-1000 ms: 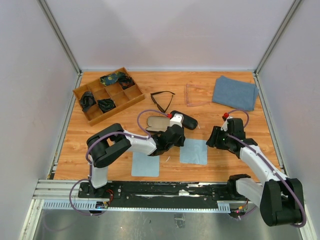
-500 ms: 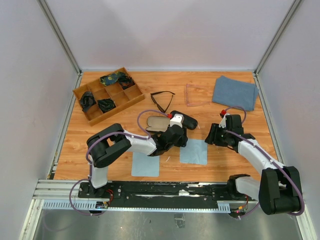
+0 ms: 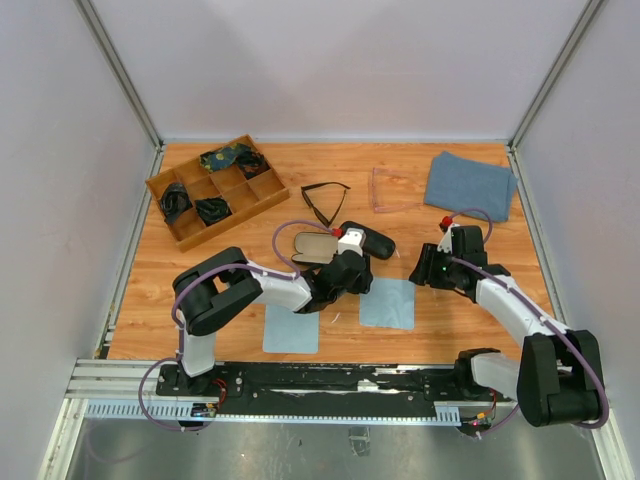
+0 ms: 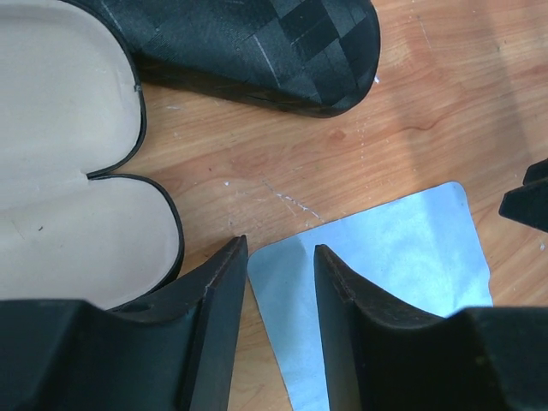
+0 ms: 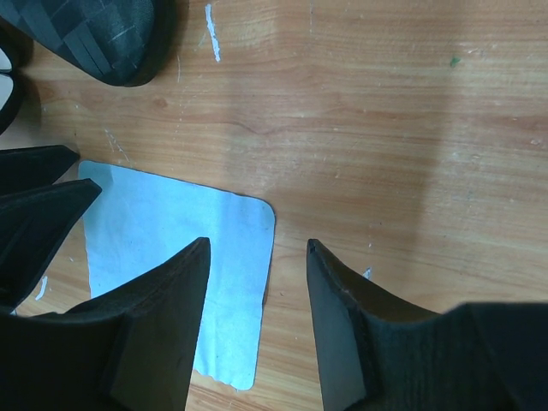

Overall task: Organize the sunglasses
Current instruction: Fold the glasses cleaning cloth at the center of the board.

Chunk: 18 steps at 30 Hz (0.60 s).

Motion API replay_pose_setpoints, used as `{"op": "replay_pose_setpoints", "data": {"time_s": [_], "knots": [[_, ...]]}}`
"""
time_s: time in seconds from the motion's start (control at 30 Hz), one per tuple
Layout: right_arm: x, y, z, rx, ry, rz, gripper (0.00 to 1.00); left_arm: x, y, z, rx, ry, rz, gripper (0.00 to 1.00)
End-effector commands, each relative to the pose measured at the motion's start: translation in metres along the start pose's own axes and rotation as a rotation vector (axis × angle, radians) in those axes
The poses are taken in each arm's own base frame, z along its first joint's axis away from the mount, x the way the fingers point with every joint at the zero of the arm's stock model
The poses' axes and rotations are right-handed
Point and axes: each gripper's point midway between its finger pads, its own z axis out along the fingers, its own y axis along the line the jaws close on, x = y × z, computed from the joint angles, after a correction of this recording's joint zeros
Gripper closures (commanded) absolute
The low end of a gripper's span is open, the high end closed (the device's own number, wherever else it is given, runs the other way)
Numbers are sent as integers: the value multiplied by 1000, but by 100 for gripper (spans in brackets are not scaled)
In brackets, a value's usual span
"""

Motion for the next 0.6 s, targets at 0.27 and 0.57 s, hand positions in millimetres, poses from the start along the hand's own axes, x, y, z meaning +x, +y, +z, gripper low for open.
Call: {"op": "replay_pose_setpoints", "data": {"time_s": [0.27,0.57], "knots": [[-21,2,2,-7,-34,-15,50,33,17,-6,-17,93,2,64],[-21,2,4,-9,-26,-16,50,32,17,-5,-22,89,3,70]]}}
